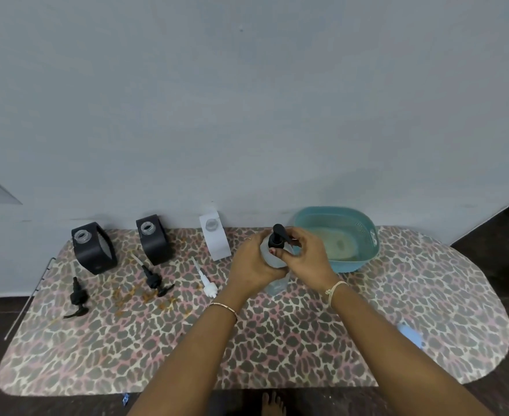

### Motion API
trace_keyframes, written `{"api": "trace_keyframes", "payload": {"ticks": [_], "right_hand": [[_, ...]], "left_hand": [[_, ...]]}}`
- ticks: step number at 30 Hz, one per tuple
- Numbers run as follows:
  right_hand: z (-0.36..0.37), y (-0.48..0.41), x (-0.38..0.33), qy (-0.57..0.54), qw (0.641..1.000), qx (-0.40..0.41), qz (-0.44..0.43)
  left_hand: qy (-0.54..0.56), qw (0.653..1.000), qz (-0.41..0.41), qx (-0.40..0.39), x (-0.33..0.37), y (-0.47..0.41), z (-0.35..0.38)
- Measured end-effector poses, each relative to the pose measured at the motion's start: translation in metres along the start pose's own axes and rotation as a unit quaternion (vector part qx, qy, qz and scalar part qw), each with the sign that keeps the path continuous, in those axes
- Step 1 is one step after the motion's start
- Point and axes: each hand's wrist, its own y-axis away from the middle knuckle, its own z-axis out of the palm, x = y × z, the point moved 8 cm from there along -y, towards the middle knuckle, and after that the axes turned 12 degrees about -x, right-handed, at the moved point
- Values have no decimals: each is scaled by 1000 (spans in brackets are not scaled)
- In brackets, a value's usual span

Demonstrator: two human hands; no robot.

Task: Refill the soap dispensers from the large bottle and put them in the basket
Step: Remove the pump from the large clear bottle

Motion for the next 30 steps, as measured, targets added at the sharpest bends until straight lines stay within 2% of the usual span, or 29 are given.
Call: {"api": "trace_keyframes", "payload": {"ticks": [4, 10, 18, 25, 30], "right_hand": [[4, -2, -1, -29, 999, -34, 14], [1, 2, -8, -24, 995, 92, 40], [8, 12, -3, -60, 993, 97, 15], [8, 21, 0, -78, 979, 184, 49], [14, 18, 8, -98, 982, 148, 57]], "left_hand": [[4, 1000, -8, 3, -4, 0, -3], [-3, 1000, 9, -8, -5, -2, -1], [30, 999, -6, -23, -14, -2, 1], [76, 997, 14, -11, -18, 6, 8], [70, 997, 1, -15, -20, 3, 7]]}}
